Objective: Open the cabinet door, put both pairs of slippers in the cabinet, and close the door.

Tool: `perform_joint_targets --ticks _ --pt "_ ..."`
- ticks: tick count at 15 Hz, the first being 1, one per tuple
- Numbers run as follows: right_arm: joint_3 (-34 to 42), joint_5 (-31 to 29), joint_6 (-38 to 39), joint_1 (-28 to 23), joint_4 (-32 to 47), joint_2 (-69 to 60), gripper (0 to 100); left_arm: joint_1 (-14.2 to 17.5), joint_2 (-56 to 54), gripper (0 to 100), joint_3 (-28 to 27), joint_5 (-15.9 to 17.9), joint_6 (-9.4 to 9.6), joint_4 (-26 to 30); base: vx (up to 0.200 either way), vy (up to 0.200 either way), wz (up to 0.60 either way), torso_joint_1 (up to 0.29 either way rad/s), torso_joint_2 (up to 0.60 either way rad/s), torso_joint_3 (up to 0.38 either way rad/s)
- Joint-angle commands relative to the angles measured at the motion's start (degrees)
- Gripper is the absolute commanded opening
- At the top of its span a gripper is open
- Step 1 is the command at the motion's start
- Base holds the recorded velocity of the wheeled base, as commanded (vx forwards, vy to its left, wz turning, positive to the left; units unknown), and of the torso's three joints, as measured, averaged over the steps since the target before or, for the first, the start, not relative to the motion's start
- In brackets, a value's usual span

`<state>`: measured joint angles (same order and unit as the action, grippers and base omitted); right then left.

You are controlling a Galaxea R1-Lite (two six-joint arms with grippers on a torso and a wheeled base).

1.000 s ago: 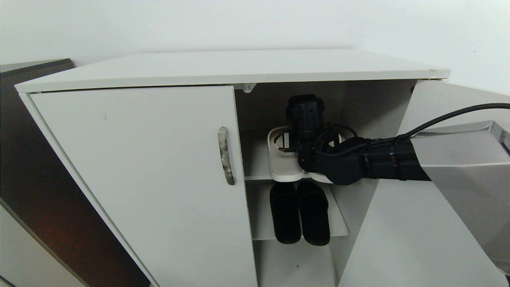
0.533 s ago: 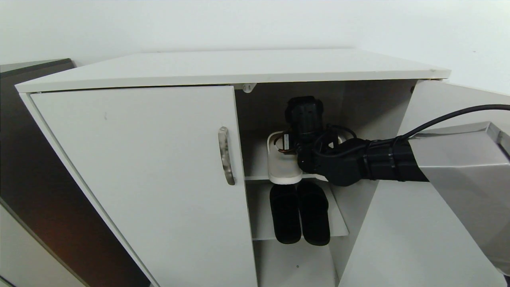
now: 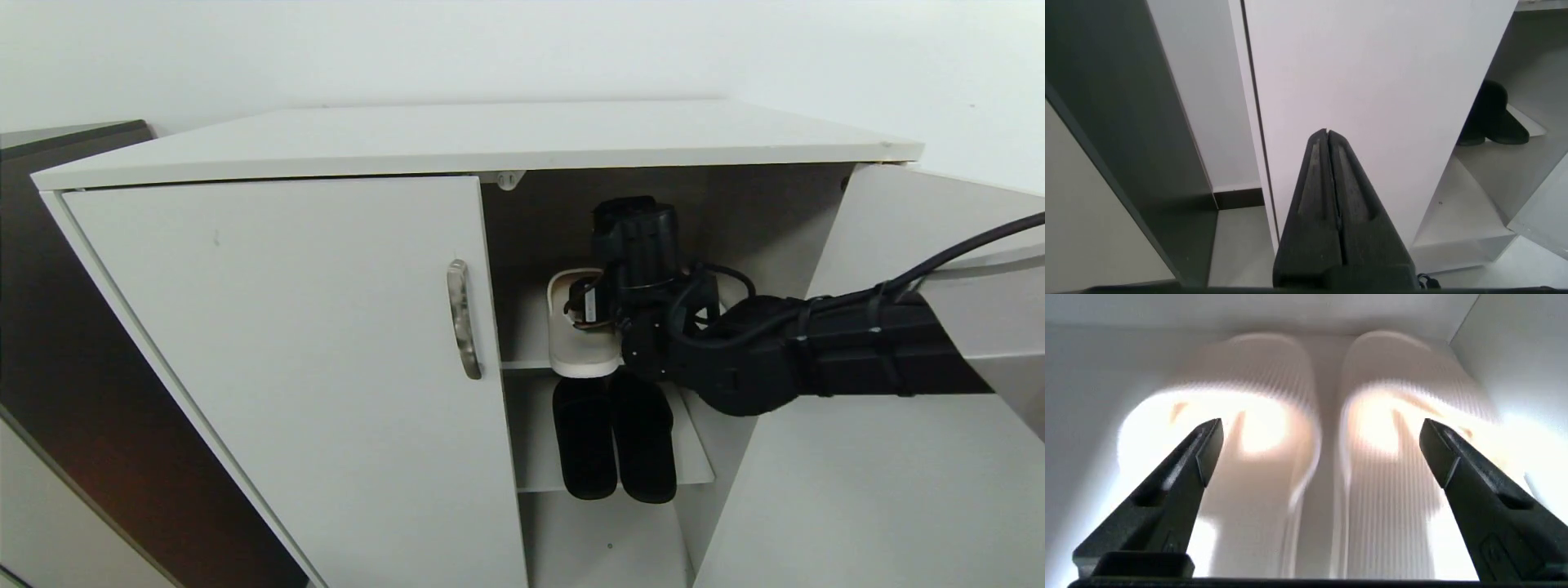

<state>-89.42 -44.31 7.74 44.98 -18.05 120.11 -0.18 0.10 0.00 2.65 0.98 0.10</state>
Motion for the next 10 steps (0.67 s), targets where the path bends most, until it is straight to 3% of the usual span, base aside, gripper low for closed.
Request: perform_joint_targets --ticks 1,5,10 --pt "10.67 -0.07 -0.01 4.15 -3.13 -8.23 0 0.01 -0.01 0 0.0 -0.01 -0.01 -0.01 0.0 0.0 0.0 0.0 0.0 0.0" --pt "25.17 -0.07 -0.27 6.7 -13.23 -13.85 0 0.01 -0.01 0 0.0 -0.01 -0.01 -0.01 0.0 0.0 0.0 0.0 0.0 0.0" --pt "26.58 0.02 -0.45 7.14 -14.99 -14.38 0 0.01 -0.01 0 0.0 -0.1 -0.18 -0.01 0.0 0.0 0.0 0.0 0.0 0.0"
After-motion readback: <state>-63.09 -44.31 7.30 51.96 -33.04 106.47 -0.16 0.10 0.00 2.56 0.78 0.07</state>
